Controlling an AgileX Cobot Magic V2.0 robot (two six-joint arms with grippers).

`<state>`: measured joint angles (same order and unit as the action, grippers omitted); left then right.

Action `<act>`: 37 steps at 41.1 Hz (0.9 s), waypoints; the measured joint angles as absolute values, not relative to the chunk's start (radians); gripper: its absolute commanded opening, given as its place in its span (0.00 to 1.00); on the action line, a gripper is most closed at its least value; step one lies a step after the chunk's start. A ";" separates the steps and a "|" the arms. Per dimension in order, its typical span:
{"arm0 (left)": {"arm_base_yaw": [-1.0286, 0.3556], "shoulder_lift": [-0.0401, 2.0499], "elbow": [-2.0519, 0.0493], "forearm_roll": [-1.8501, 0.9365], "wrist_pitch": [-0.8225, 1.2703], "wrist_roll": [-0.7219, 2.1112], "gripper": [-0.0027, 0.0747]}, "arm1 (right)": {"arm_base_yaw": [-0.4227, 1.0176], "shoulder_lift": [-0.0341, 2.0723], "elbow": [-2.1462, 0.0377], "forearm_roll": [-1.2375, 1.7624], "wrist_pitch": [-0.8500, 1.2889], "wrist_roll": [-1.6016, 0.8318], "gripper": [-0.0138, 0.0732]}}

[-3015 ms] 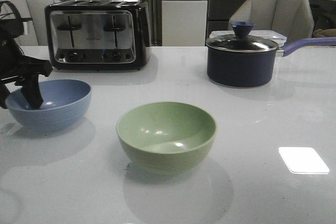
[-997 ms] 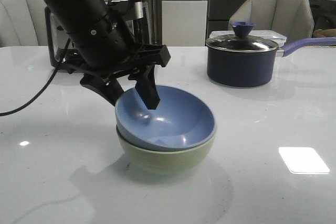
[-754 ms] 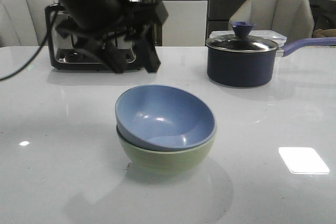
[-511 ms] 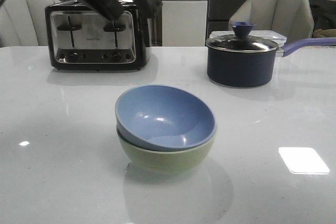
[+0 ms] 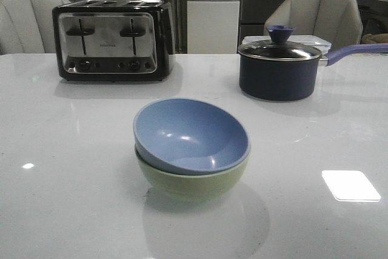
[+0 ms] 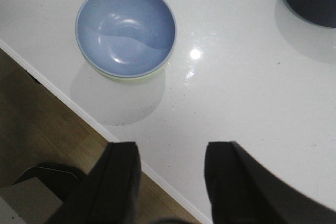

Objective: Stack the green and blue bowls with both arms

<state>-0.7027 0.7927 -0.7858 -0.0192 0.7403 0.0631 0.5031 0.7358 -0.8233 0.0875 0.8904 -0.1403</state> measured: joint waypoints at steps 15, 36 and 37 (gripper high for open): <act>-0.703 0.654 -0.663 0.068 0.744 0.055 0.44 | 0.503 0.736 -0.823 0.087 0.920 -0.140 0.35; -0.703 0.654 -0.661 0.052 0.744 0.054 0.15 | 0.503 0.736 -0.823 0.087 0.928 -0.140 0.19; -0.703 0.654 -0.661 0.052 0.744 0.054 0.15 | 0.503 0.736 -0.823 0.087 0.928 -0.140 0.19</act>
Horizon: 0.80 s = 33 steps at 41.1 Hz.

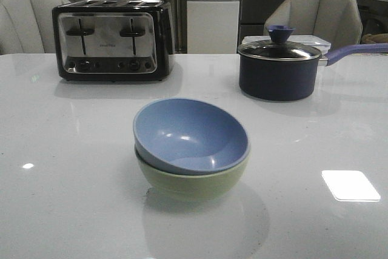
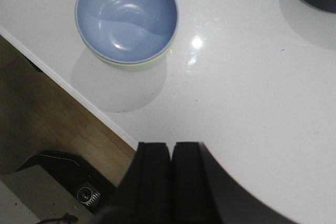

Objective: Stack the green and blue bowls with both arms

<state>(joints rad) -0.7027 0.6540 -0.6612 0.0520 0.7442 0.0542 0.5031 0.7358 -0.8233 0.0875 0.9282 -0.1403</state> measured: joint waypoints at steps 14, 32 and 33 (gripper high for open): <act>-0.703 0.652 -0.661 0.050 0.744 0.054 0.15 | 0.503 0.736 -0.823 0.086 0.928 -0.140 0.19; -0.361 0.294 -0.343 0.077 0.420 0.054 0.15 | 0.503 0.736 -0.823 0.086 0.930 -0.140 0.19; -0.341 0.258 -0.315 0.067 0.399 0.054 0.15 | 0.503 0.736 -0.823 0.086 0.930 -0.140 0.19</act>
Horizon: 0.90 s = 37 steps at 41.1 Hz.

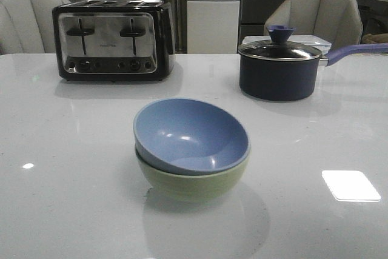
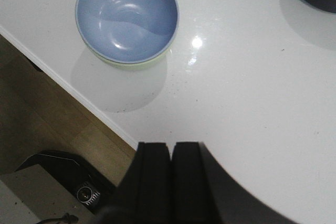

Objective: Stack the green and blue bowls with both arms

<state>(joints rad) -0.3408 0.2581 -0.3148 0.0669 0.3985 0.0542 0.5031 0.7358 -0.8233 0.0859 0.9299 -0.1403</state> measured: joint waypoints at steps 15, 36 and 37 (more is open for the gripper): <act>-0.130 -0.005 0.002 -0.044 0.141 0.054 0.15 | 0.503 0.736 -0.823 0.086 0.930 -0.140 0.19; -0.126 -0.005 0.004 -0.052 0.000 0.054 0.15 | 0.503 0.736 -0.823 0.085 0.934 -0.140 0.19; -0.126 -0.005 0.004 -0.052 0.000 0.054 0.15 | 0.503 0.736 -0.823 0.085 0.934 -0.140 0.19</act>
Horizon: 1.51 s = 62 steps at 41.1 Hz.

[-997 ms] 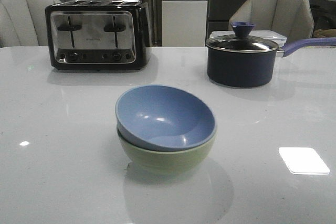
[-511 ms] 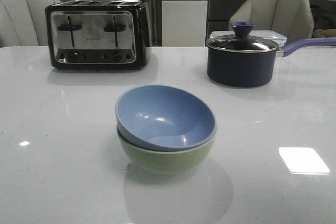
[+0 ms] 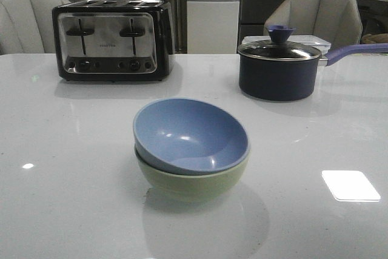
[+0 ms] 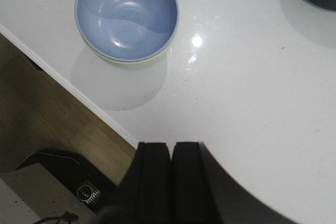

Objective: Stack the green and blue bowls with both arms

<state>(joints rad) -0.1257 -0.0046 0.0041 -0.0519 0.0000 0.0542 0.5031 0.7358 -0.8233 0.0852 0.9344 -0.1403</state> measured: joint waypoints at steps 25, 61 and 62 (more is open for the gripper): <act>-0.126 -0.005 0.004 -0.052 0.000 0.054 0.15 | 0.483 0.713 -0.803 0.085 0.917 -0.140 0.19; -0.126 -0.005 0.004 -0.054 0.000 0.054 0.15 | 0.021 -0.010 0.028 0.081 0.080 -0.140 0.19; -0.126 -0.005 0.004 -0.054 0.000 0.054 0.15 | 0.021 -0.010 0.028 0.087 0.074 -0.140 0.19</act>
<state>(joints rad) -0.1257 -0.0046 0.0041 -0.0542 0.0000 0.0542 0.0212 -0.0098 0.0280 0.0867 0.0744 -0.1403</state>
